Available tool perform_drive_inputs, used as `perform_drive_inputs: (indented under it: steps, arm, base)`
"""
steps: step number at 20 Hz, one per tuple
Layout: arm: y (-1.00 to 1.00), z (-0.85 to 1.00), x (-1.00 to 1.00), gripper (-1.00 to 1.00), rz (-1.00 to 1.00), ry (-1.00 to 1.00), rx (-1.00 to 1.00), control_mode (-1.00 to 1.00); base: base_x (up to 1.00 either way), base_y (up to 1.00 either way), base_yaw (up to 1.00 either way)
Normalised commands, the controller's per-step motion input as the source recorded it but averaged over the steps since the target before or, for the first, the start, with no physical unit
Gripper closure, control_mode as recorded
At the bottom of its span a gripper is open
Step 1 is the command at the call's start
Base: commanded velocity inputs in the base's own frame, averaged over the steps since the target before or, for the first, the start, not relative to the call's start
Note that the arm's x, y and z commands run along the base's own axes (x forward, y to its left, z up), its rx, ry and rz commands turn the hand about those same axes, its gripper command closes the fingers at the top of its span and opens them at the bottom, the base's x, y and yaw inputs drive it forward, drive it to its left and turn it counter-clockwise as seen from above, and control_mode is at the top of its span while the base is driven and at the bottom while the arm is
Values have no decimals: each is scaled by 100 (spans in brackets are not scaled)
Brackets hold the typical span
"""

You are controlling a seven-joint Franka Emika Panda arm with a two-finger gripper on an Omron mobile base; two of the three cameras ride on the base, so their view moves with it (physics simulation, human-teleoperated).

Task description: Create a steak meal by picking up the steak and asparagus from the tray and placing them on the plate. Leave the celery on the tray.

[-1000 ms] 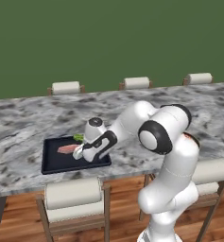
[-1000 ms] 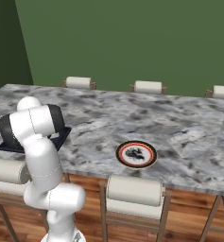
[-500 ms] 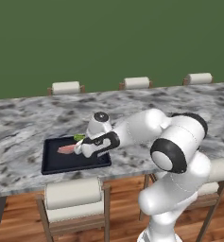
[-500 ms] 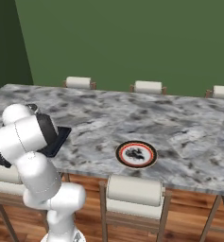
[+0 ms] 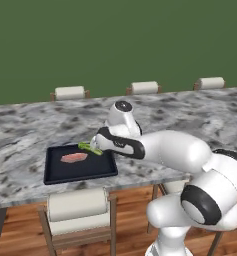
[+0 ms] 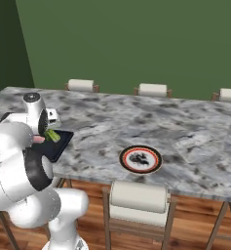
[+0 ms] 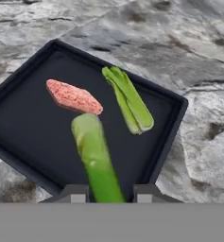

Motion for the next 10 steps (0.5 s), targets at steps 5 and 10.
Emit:
perform_drive_inputs:
  steps: [5, 10]
  arm:
    - [-97, 35, -21, 100, -7, 0, -2, -100]
    - [-100, 2, 0, 100, -11, 4, -11, -100]
  base:
    - [0, 0, 0]
    - [0, 0, 0]
